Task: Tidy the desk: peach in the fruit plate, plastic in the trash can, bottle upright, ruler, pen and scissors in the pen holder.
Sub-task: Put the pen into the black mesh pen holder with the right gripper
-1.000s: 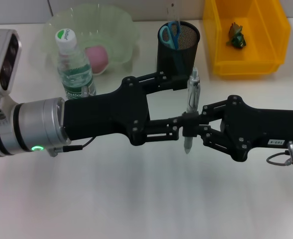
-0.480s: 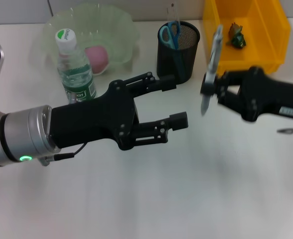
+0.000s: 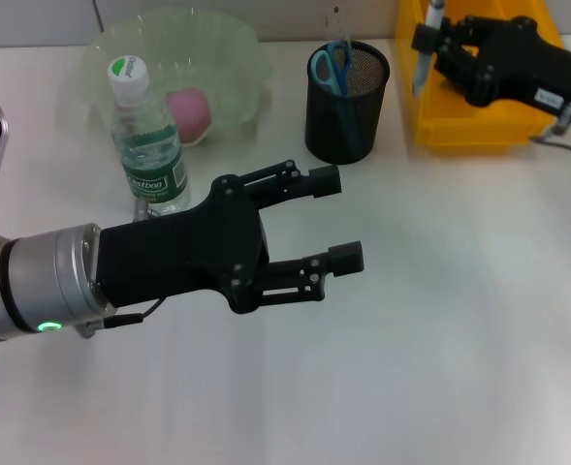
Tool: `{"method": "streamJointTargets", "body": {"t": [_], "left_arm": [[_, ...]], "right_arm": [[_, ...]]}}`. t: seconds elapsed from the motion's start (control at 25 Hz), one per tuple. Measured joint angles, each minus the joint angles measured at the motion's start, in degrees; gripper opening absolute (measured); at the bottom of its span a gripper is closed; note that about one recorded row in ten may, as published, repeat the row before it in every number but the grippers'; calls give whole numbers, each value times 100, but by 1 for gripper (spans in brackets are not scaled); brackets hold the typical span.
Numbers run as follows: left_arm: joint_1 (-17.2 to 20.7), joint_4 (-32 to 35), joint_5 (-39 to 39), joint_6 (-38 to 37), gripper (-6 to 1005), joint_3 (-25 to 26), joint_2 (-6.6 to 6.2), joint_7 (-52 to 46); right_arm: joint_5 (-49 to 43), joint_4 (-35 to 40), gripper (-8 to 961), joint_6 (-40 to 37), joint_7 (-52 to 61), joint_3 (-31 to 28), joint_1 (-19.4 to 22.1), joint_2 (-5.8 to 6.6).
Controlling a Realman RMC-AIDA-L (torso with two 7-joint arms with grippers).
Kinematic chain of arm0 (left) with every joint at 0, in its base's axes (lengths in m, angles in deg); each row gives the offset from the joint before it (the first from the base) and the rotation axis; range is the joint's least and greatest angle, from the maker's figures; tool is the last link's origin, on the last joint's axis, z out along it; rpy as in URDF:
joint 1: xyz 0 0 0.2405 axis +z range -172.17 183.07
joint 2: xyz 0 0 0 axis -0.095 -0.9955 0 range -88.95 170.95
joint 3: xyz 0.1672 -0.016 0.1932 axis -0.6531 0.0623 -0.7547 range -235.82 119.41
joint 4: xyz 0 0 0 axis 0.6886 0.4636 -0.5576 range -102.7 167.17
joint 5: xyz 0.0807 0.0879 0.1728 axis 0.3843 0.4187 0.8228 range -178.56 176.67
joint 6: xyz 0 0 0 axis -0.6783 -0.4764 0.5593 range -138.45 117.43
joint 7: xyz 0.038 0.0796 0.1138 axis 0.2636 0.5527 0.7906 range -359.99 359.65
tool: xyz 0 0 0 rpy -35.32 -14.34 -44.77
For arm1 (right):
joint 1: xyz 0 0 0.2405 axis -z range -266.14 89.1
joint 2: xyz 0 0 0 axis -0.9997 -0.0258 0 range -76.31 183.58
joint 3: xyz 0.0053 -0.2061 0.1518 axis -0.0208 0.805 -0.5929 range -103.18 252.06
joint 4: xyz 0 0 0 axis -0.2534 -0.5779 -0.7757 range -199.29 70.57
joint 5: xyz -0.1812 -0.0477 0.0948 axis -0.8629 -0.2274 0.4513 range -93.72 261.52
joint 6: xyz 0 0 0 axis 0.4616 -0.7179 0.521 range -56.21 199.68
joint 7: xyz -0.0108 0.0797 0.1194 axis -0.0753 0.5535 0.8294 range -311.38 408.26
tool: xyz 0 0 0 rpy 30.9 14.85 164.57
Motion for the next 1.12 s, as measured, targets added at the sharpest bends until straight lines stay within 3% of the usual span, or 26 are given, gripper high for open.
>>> {"method": "streamJointTargets", "body": {"t": [0.84,1.12], "left_arm": [[-82,-7,-27,259,786,15,3,-7],[-88,-7,-7,615,787,30,-11,-2]], "right_arm": [[534,-896,202,1767,-6,9,-825,3],[1221,-1686,211,2154,-1243,10,-1158,-14]]}}
